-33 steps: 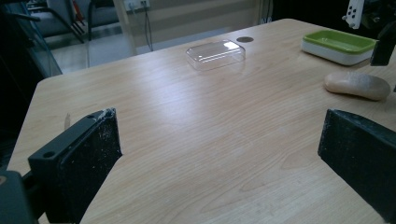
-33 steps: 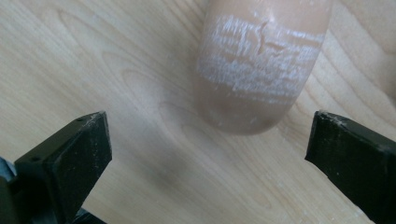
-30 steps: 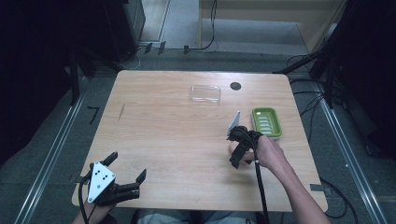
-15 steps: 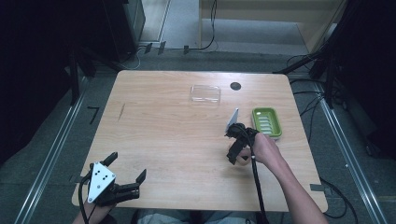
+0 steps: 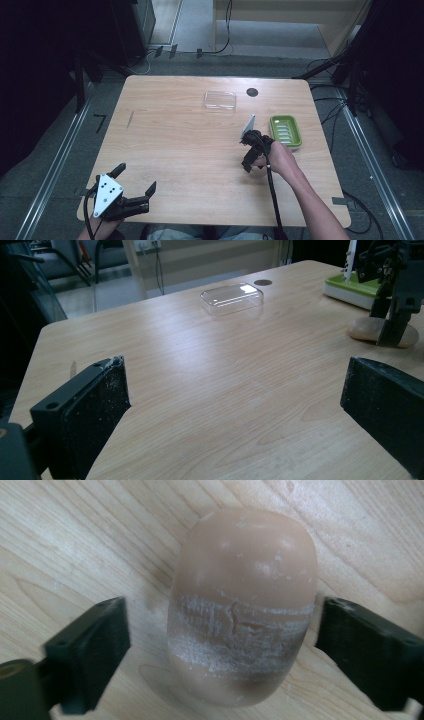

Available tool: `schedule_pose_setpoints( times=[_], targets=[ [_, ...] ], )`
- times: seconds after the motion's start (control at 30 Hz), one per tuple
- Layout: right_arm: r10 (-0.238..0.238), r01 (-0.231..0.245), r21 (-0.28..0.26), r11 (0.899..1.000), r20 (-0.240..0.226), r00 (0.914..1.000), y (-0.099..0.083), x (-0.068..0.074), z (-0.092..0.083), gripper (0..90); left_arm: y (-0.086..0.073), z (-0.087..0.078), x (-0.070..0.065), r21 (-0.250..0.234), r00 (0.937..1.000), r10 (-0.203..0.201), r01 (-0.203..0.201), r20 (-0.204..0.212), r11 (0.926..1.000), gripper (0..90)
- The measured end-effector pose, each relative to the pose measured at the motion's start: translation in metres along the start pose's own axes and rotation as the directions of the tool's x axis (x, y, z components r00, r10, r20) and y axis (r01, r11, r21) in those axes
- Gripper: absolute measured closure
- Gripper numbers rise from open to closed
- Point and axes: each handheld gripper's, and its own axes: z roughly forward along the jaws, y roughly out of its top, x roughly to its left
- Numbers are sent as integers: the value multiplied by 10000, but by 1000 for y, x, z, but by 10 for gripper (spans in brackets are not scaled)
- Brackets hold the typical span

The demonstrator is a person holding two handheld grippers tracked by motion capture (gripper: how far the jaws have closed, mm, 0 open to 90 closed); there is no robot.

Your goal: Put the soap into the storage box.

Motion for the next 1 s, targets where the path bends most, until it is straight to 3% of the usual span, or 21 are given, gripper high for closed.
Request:
schedule_pose_setpoints(
  times=[0.2,0.57,1.0],
  targets=[
    [168,-167,-68,9998,96,9998,0,-1,0,206,0,0,0,3,10000,-10,10,-2,10000,0],
    [276,-274,-84,9996,201,9994,0,-2,2,303,0,0,0,-20,10000,-18,18,-5,10000,0],
    [138,-136,-45,9999,281,9995,0,-2,2,328,0,-1,0,-43,10000,-15,15,4,10000,0]
  ],
)
